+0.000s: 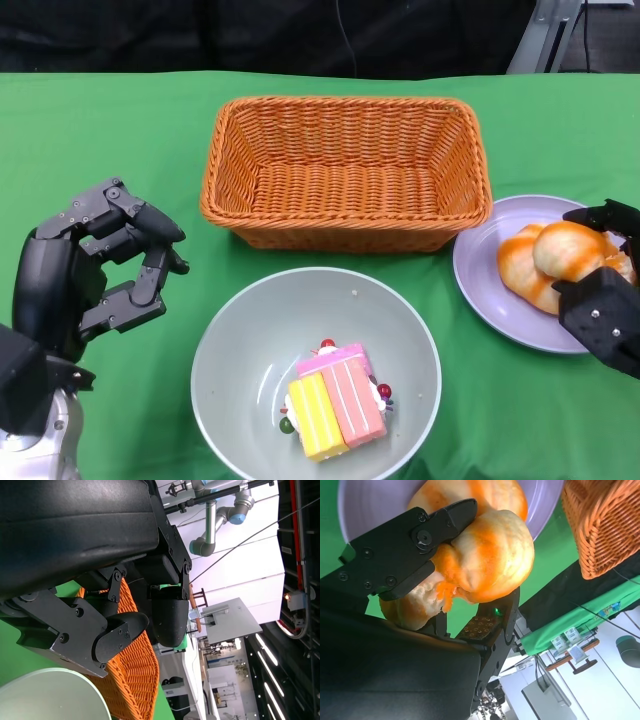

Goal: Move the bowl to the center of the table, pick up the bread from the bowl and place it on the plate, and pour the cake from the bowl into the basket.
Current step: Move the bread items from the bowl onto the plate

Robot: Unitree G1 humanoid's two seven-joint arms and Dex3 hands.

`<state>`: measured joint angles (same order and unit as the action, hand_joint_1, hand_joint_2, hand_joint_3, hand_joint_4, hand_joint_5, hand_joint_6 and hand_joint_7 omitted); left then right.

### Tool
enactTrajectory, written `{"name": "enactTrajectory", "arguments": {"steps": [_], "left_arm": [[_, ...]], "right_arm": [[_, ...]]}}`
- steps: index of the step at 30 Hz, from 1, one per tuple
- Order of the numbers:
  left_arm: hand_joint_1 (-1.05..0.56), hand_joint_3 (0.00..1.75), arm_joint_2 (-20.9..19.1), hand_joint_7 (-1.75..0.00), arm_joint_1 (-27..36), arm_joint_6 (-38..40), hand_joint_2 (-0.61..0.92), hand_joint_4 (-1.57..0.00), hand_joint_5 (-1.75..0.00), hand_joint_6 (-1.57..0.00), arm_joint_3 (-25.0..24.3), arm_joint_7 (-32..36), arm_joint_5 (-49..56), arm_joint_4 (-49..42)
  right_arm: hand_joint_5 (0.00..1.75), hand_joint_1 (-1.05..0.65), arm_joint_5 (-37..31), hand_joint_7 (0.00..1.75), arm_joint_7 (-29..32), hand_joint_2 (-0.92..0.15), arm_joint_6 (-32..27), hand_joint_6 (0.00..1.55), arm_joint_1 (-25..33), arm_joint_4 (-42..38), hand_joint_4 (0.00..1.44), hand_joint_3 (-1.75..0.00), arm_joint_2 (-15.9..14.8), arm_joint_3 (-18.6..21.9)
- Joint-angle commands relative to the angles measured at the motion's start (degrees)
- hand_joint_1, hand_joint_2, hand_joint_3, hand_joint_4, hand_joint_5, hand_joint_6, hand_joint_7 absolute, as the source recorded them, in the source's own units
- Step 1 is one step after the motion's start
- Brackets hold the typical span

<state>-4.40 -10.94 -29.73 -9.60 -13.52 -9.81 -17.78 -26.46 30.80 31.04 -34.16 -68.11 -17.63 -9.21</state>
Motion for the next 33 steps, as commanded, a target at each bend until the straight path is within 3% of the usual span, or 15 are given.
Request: {"name": "enactTrajectory", "arguments": {"steps": [1, 8, 12, 14, 16, 20, 25, 33], "left_arm": [[-0.03, 1.03, -0.8, -1.32, 0.1, -1.6, 0.61, -0.74, -1.54, -0.78, -0.5, 0.1, -0.1, -1.1], [-0.04, 1.03, -0.7, -1.32, 0.1, -1.8, 0.60, -0.75, -1.53, -0.78, -0.4, 0.1, -0.2, -1.2], [-0.03, 1.03, -0.7, -1.31, 0.4, -1.4, 0.61, -0.74, -1.52, -0.77, -0.4, 0.1, -0.4, -0.7], [-0.03, 1.03, -0.6, -1.31, 0.4, -1.2, 0.62, -0.74, -1.52, -0.78, -0.4, 0.1, -0.5, -0.5], [-0.02, 1.02, -0.6, -1.31, 0.3, -1.4, 0.62, -0.75, -1.53, -0.78, -0.4, 0.2, -0.4, -0.7], [-0.03, 1.01, -0.7, -1.32, 0.2, -1.3, 0.62, -0.75, -1.53, -0.78, -0.4, 0.0, -0.5, -0.8], [-0.02, 1.02, -0.8, -1.32, 0.1, -1.3, 0.61, -0.74, -1.53, -0.77, -0.4, -0.4, -1.0, -1.1], [-0.03, 1.02, -1.1, -1.32, -0.1, -2.7, 0.61, -0.75, -1.52, -0.77, -0.5, -0.2, -0.1, -2.1]], "right_arm": [[1.64, -0.09, 1.2, 0.73, 0.1, -0.92, -0.4, 0.90, -1.1, -0.8, 0.66, -0.22, 0.3, 0.5], [1.58, -0.08, 0.9, 0.70, 0.4, -0.92, -0.8, 0.90, -1.3, -1.4, 0.68, -0.20, 0.4, -0.5], [1.46, -0.10, 0.1, 0.47, 0.5, -0.92, -1.7, 0.98, -1.3, -1.5, 0.69, -0.21, 0.2, -1.7], [1.25, -0.12, 0.2, 0.28, -0.1, -0.92, -2.1, 1.03, -1.3, -1.4, 0.71, -0.20, 0.2, -1.9], [0.76, -0.12, 0.0, 0.11, -0.6, -0.92, -2.6, 1.07, -1.4, -1.4, 0.84, -0.20, 0.1, -2.4], [0.33, -0.13, -0.2, 0.01, -1.3, -0.92, -3.0, 1.01, -1.3, -1.2, 0.93, -0.18, -0.3, -3.3], [0.21, -0.13, -0.7, 0.00, -1.3, -0.92, -3.4, 0.91, -1.2, -0.8, 0.91, -0.15, -0.6, -4.2], [0.19, -0.15, -2.0, 0.00, -0.5, -0.92, -3.9, 0.84, -1.1, -0.6, 0.94, -0.10, -1.0, -5.4]]}}
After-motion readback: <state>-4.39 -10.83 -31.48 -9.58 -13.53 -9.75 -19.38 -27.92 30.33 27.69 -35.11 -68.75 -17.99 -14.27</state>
